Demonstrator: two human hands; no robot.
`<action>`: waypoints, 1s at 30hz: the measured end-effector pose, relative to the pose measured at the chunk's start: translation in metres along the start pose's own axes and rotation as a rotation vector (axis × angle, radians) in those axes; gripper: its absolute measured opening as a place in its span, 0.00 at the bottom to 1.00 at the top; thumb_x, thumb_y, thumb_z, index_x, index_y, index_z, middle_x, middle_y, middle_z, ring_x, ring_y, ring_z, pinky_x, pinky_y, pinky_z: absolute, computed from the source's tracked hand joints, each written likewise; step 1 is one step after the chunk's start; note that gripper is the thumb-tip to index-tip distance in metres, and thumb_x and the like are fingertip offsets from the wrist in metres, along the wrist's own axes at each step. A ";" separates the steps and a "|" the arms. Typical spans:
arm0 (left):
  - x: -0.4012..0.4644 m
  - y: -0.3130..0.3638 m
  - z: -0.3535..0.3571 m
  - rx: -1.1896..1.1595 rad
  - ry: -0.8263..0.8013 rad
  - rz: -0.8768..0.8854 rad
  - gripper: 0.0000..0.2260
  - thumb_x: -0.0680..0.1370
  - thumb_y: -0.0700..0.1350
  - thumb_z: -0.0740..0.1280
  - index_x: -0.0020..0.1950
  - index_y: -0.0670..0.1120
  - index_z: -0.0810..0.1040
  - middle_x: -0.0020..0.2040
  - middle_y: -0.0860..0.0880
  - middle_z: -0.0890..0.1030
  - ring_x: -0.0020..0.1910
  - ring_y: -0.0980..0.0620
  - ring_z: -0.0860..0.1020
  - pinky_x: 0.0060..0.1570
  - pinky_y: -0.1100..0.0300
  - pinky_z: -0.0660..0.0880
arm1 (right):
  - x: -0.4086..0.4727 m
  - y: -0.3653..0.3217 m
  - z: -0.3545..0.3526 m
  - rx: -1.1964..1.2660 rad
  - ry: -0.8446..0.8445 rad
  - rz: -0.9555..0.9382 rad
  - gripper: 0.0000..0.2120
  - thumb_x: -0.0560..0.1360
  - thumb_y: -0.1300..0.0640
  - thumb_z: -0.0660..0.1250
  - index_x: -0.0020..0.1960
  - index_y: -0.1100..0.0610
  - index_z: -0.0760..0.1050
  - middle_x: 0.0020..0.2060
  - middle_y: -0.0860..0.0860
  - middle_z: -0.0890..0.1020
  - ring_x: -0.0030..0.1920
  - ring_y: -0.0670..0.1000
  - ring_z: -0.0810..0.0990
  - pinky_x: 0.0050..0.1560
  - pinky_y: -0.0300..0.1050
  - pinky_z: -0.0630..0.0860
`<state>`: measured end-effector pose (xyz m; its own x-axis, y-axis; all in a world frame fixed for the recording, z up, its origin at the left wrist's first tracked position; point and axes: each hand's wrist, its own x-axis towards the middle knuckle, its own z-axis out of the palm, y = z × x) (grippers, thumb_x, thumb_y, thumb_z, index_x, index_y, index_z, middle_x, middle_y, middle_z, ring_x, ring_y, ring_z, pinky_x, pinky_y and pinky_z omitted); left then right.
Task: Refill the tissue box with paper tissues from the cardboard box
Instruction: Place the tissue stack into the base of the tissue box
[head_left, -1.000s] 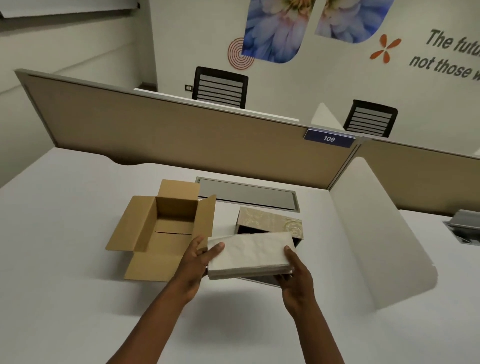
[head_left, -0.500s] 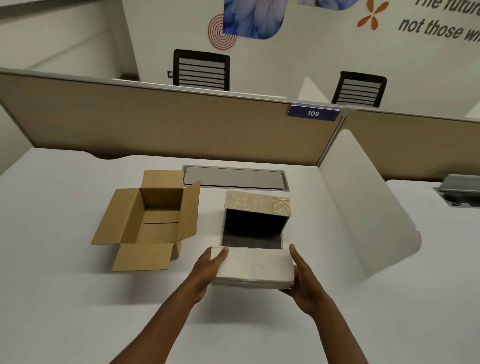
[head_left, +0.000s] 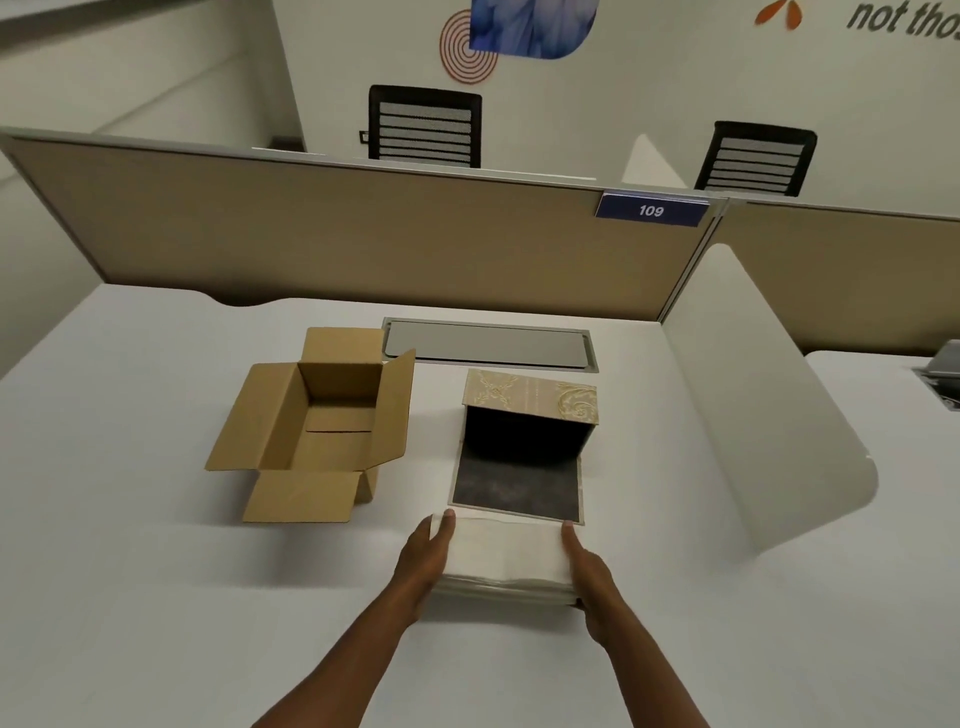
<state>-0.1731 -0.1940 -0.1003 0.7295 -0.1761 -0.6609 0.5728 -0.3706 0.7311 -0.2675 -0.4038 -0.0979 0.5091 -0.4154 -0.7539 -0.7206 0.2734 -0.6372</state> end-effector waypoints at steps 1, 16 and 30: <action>0.000 -0.001 0.000 -0.002 0.019 0.013 0.33 0.80 0.67 0.55 0.79 0.50 0.60 0.79 0.45 0.63 0.76 0.41 0.64 0.72 0.44 0.64 | 0.001 0.000 -0.001 0.004 -0.004 -0.006 0.35 0.79 0.33 0.58 0.74 0.59 0.68 0.67 0.58 0.76 0.65 0.60 0.76 0.70 0.59 0.73; -0.004 -0.006 0.022 0.258 0.226 -0.001 0.26 0.84 0.57 0.51 0.79 0.45 0.61 0.77 0.42 0.67 0.74 0.40 0.67 0.72 0.46 0.68 | -0.001 0.004 0.004 -0.218 0.164 -0.155 0.30 0.84 0.39 0.49 0.70 0.62 0.72 0.66 0.59 0.77 0.55 0.54 0.73 0.62 0.52 0.73; -0.003 0.015 0.022 0.198 0.243 -0.162 0.35 0.80 0.63 0.60 0.78 0.41 0.61 0.77 0.41 0.65 0.73 0.38 0.68 0.68 0.45 0.71 | 0.012 0.003 -0.003 -0.100 0.165 -0.073 0.25 0.76 0.34 0.67 0.43 0.58 0.73 0.42 0.54 0.78 0.42 0.52 0.76 0.47 0.51 0.76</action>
<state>-0.1757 -0.2193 -0.0912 0.7165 0.1127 -0.6884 0.6222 -0.5494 0.5577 -0.2651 -0.4106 -0.1089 0.4835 -0.5694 -0.6649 -0.7323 0.1531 -0.6636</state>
